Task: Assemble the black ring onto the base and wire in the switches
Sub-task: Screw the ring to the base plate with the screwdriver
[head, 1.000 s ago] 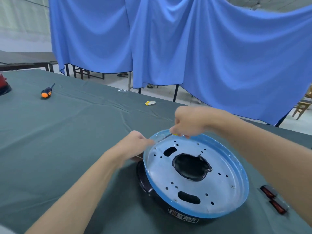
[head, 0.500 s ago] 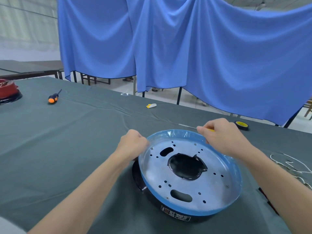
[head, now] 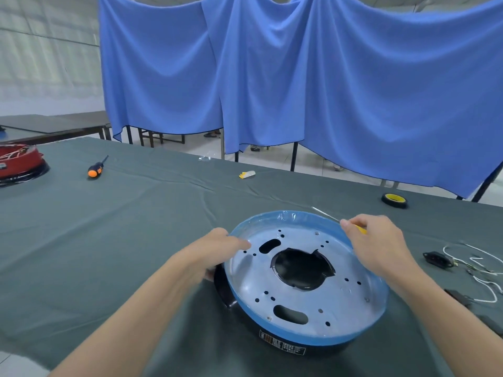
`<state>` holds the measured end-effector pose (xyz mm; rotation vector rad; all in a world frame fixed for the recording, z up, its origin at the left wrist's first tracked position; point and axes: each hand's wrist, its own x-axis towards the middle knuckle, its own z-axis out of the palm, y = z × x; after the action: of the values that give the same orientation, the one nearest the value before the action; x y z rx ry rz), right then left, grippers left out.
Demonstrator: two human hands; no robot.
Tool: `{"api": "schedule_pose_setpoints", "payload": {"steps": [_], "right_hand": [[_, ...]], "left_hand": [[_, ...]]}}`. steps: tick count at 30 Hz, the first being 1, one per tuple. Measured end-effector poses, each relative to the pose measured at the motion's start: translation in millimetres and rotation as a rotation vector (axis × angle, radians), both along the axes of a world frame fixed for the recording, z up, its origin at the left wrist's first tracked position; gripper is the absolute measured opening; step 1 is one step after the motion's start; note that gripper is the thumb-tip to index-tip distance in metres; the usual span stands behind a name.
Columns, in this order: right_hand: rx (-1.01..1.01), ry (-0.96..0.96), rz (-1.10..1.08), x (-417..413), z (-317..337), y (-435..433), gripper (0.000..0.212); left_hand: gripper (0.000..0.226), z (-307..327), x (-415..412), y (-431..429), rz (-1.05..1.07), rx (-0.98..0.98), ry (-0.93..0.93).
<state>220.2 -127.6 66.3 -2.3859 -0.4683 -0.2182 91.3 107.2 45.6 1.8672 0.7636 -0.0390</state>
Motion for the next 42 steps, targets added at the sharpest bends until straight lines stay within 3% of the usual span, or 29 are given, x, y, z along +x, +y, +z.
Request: {"api": "schedule_pose_setpoints", "payload": {"steps": [6, 10, 15, 22, 26, 30, 35, 42], "right_hand": [[0.118, 0.056, -0.001, 2, -7, -3, 0.033], [0.323, 0.125, -0.132, 13, -10, -8, 0.046], [0.452, 0.201, -0.136, 10, -9, -11, 0.035], [0.598, 0.316, -0.064, -3, -5, 0, 0.042], [0.72, 0.366, 0.007, -14, 9, 16, 0.033], [0.826, 0.402, 0.066, -25, 27, 26, 0.028], [0.916, 0.436, 0.065, -29, 24, 16, 0.02], [0.892, 0.519, -0.021, -22, -3, -7, 0.01]], "left_hand": [[0.035, 11, -14, 4, -0.028, -0.267, -0.068], [0.029, 14, -22, 2, -0.06, -0.514, -0.205], [0.021, 24, -16, -25, 0.129, -0.446, -0.309], [0.017, 61, -11, -40, 0.303, -0.197, -0.567], [0.056, 70, -12, -41, 0.361, 0.019, -0.743], [0.057, 84, -14, -49, 0.37, 0.248, -0.877], [0.063, 86, -7, -63, 0.282, 0.569, -0.966], [0.077, 58, 3, -74, 0.061, 1.226, -0.911]]}}
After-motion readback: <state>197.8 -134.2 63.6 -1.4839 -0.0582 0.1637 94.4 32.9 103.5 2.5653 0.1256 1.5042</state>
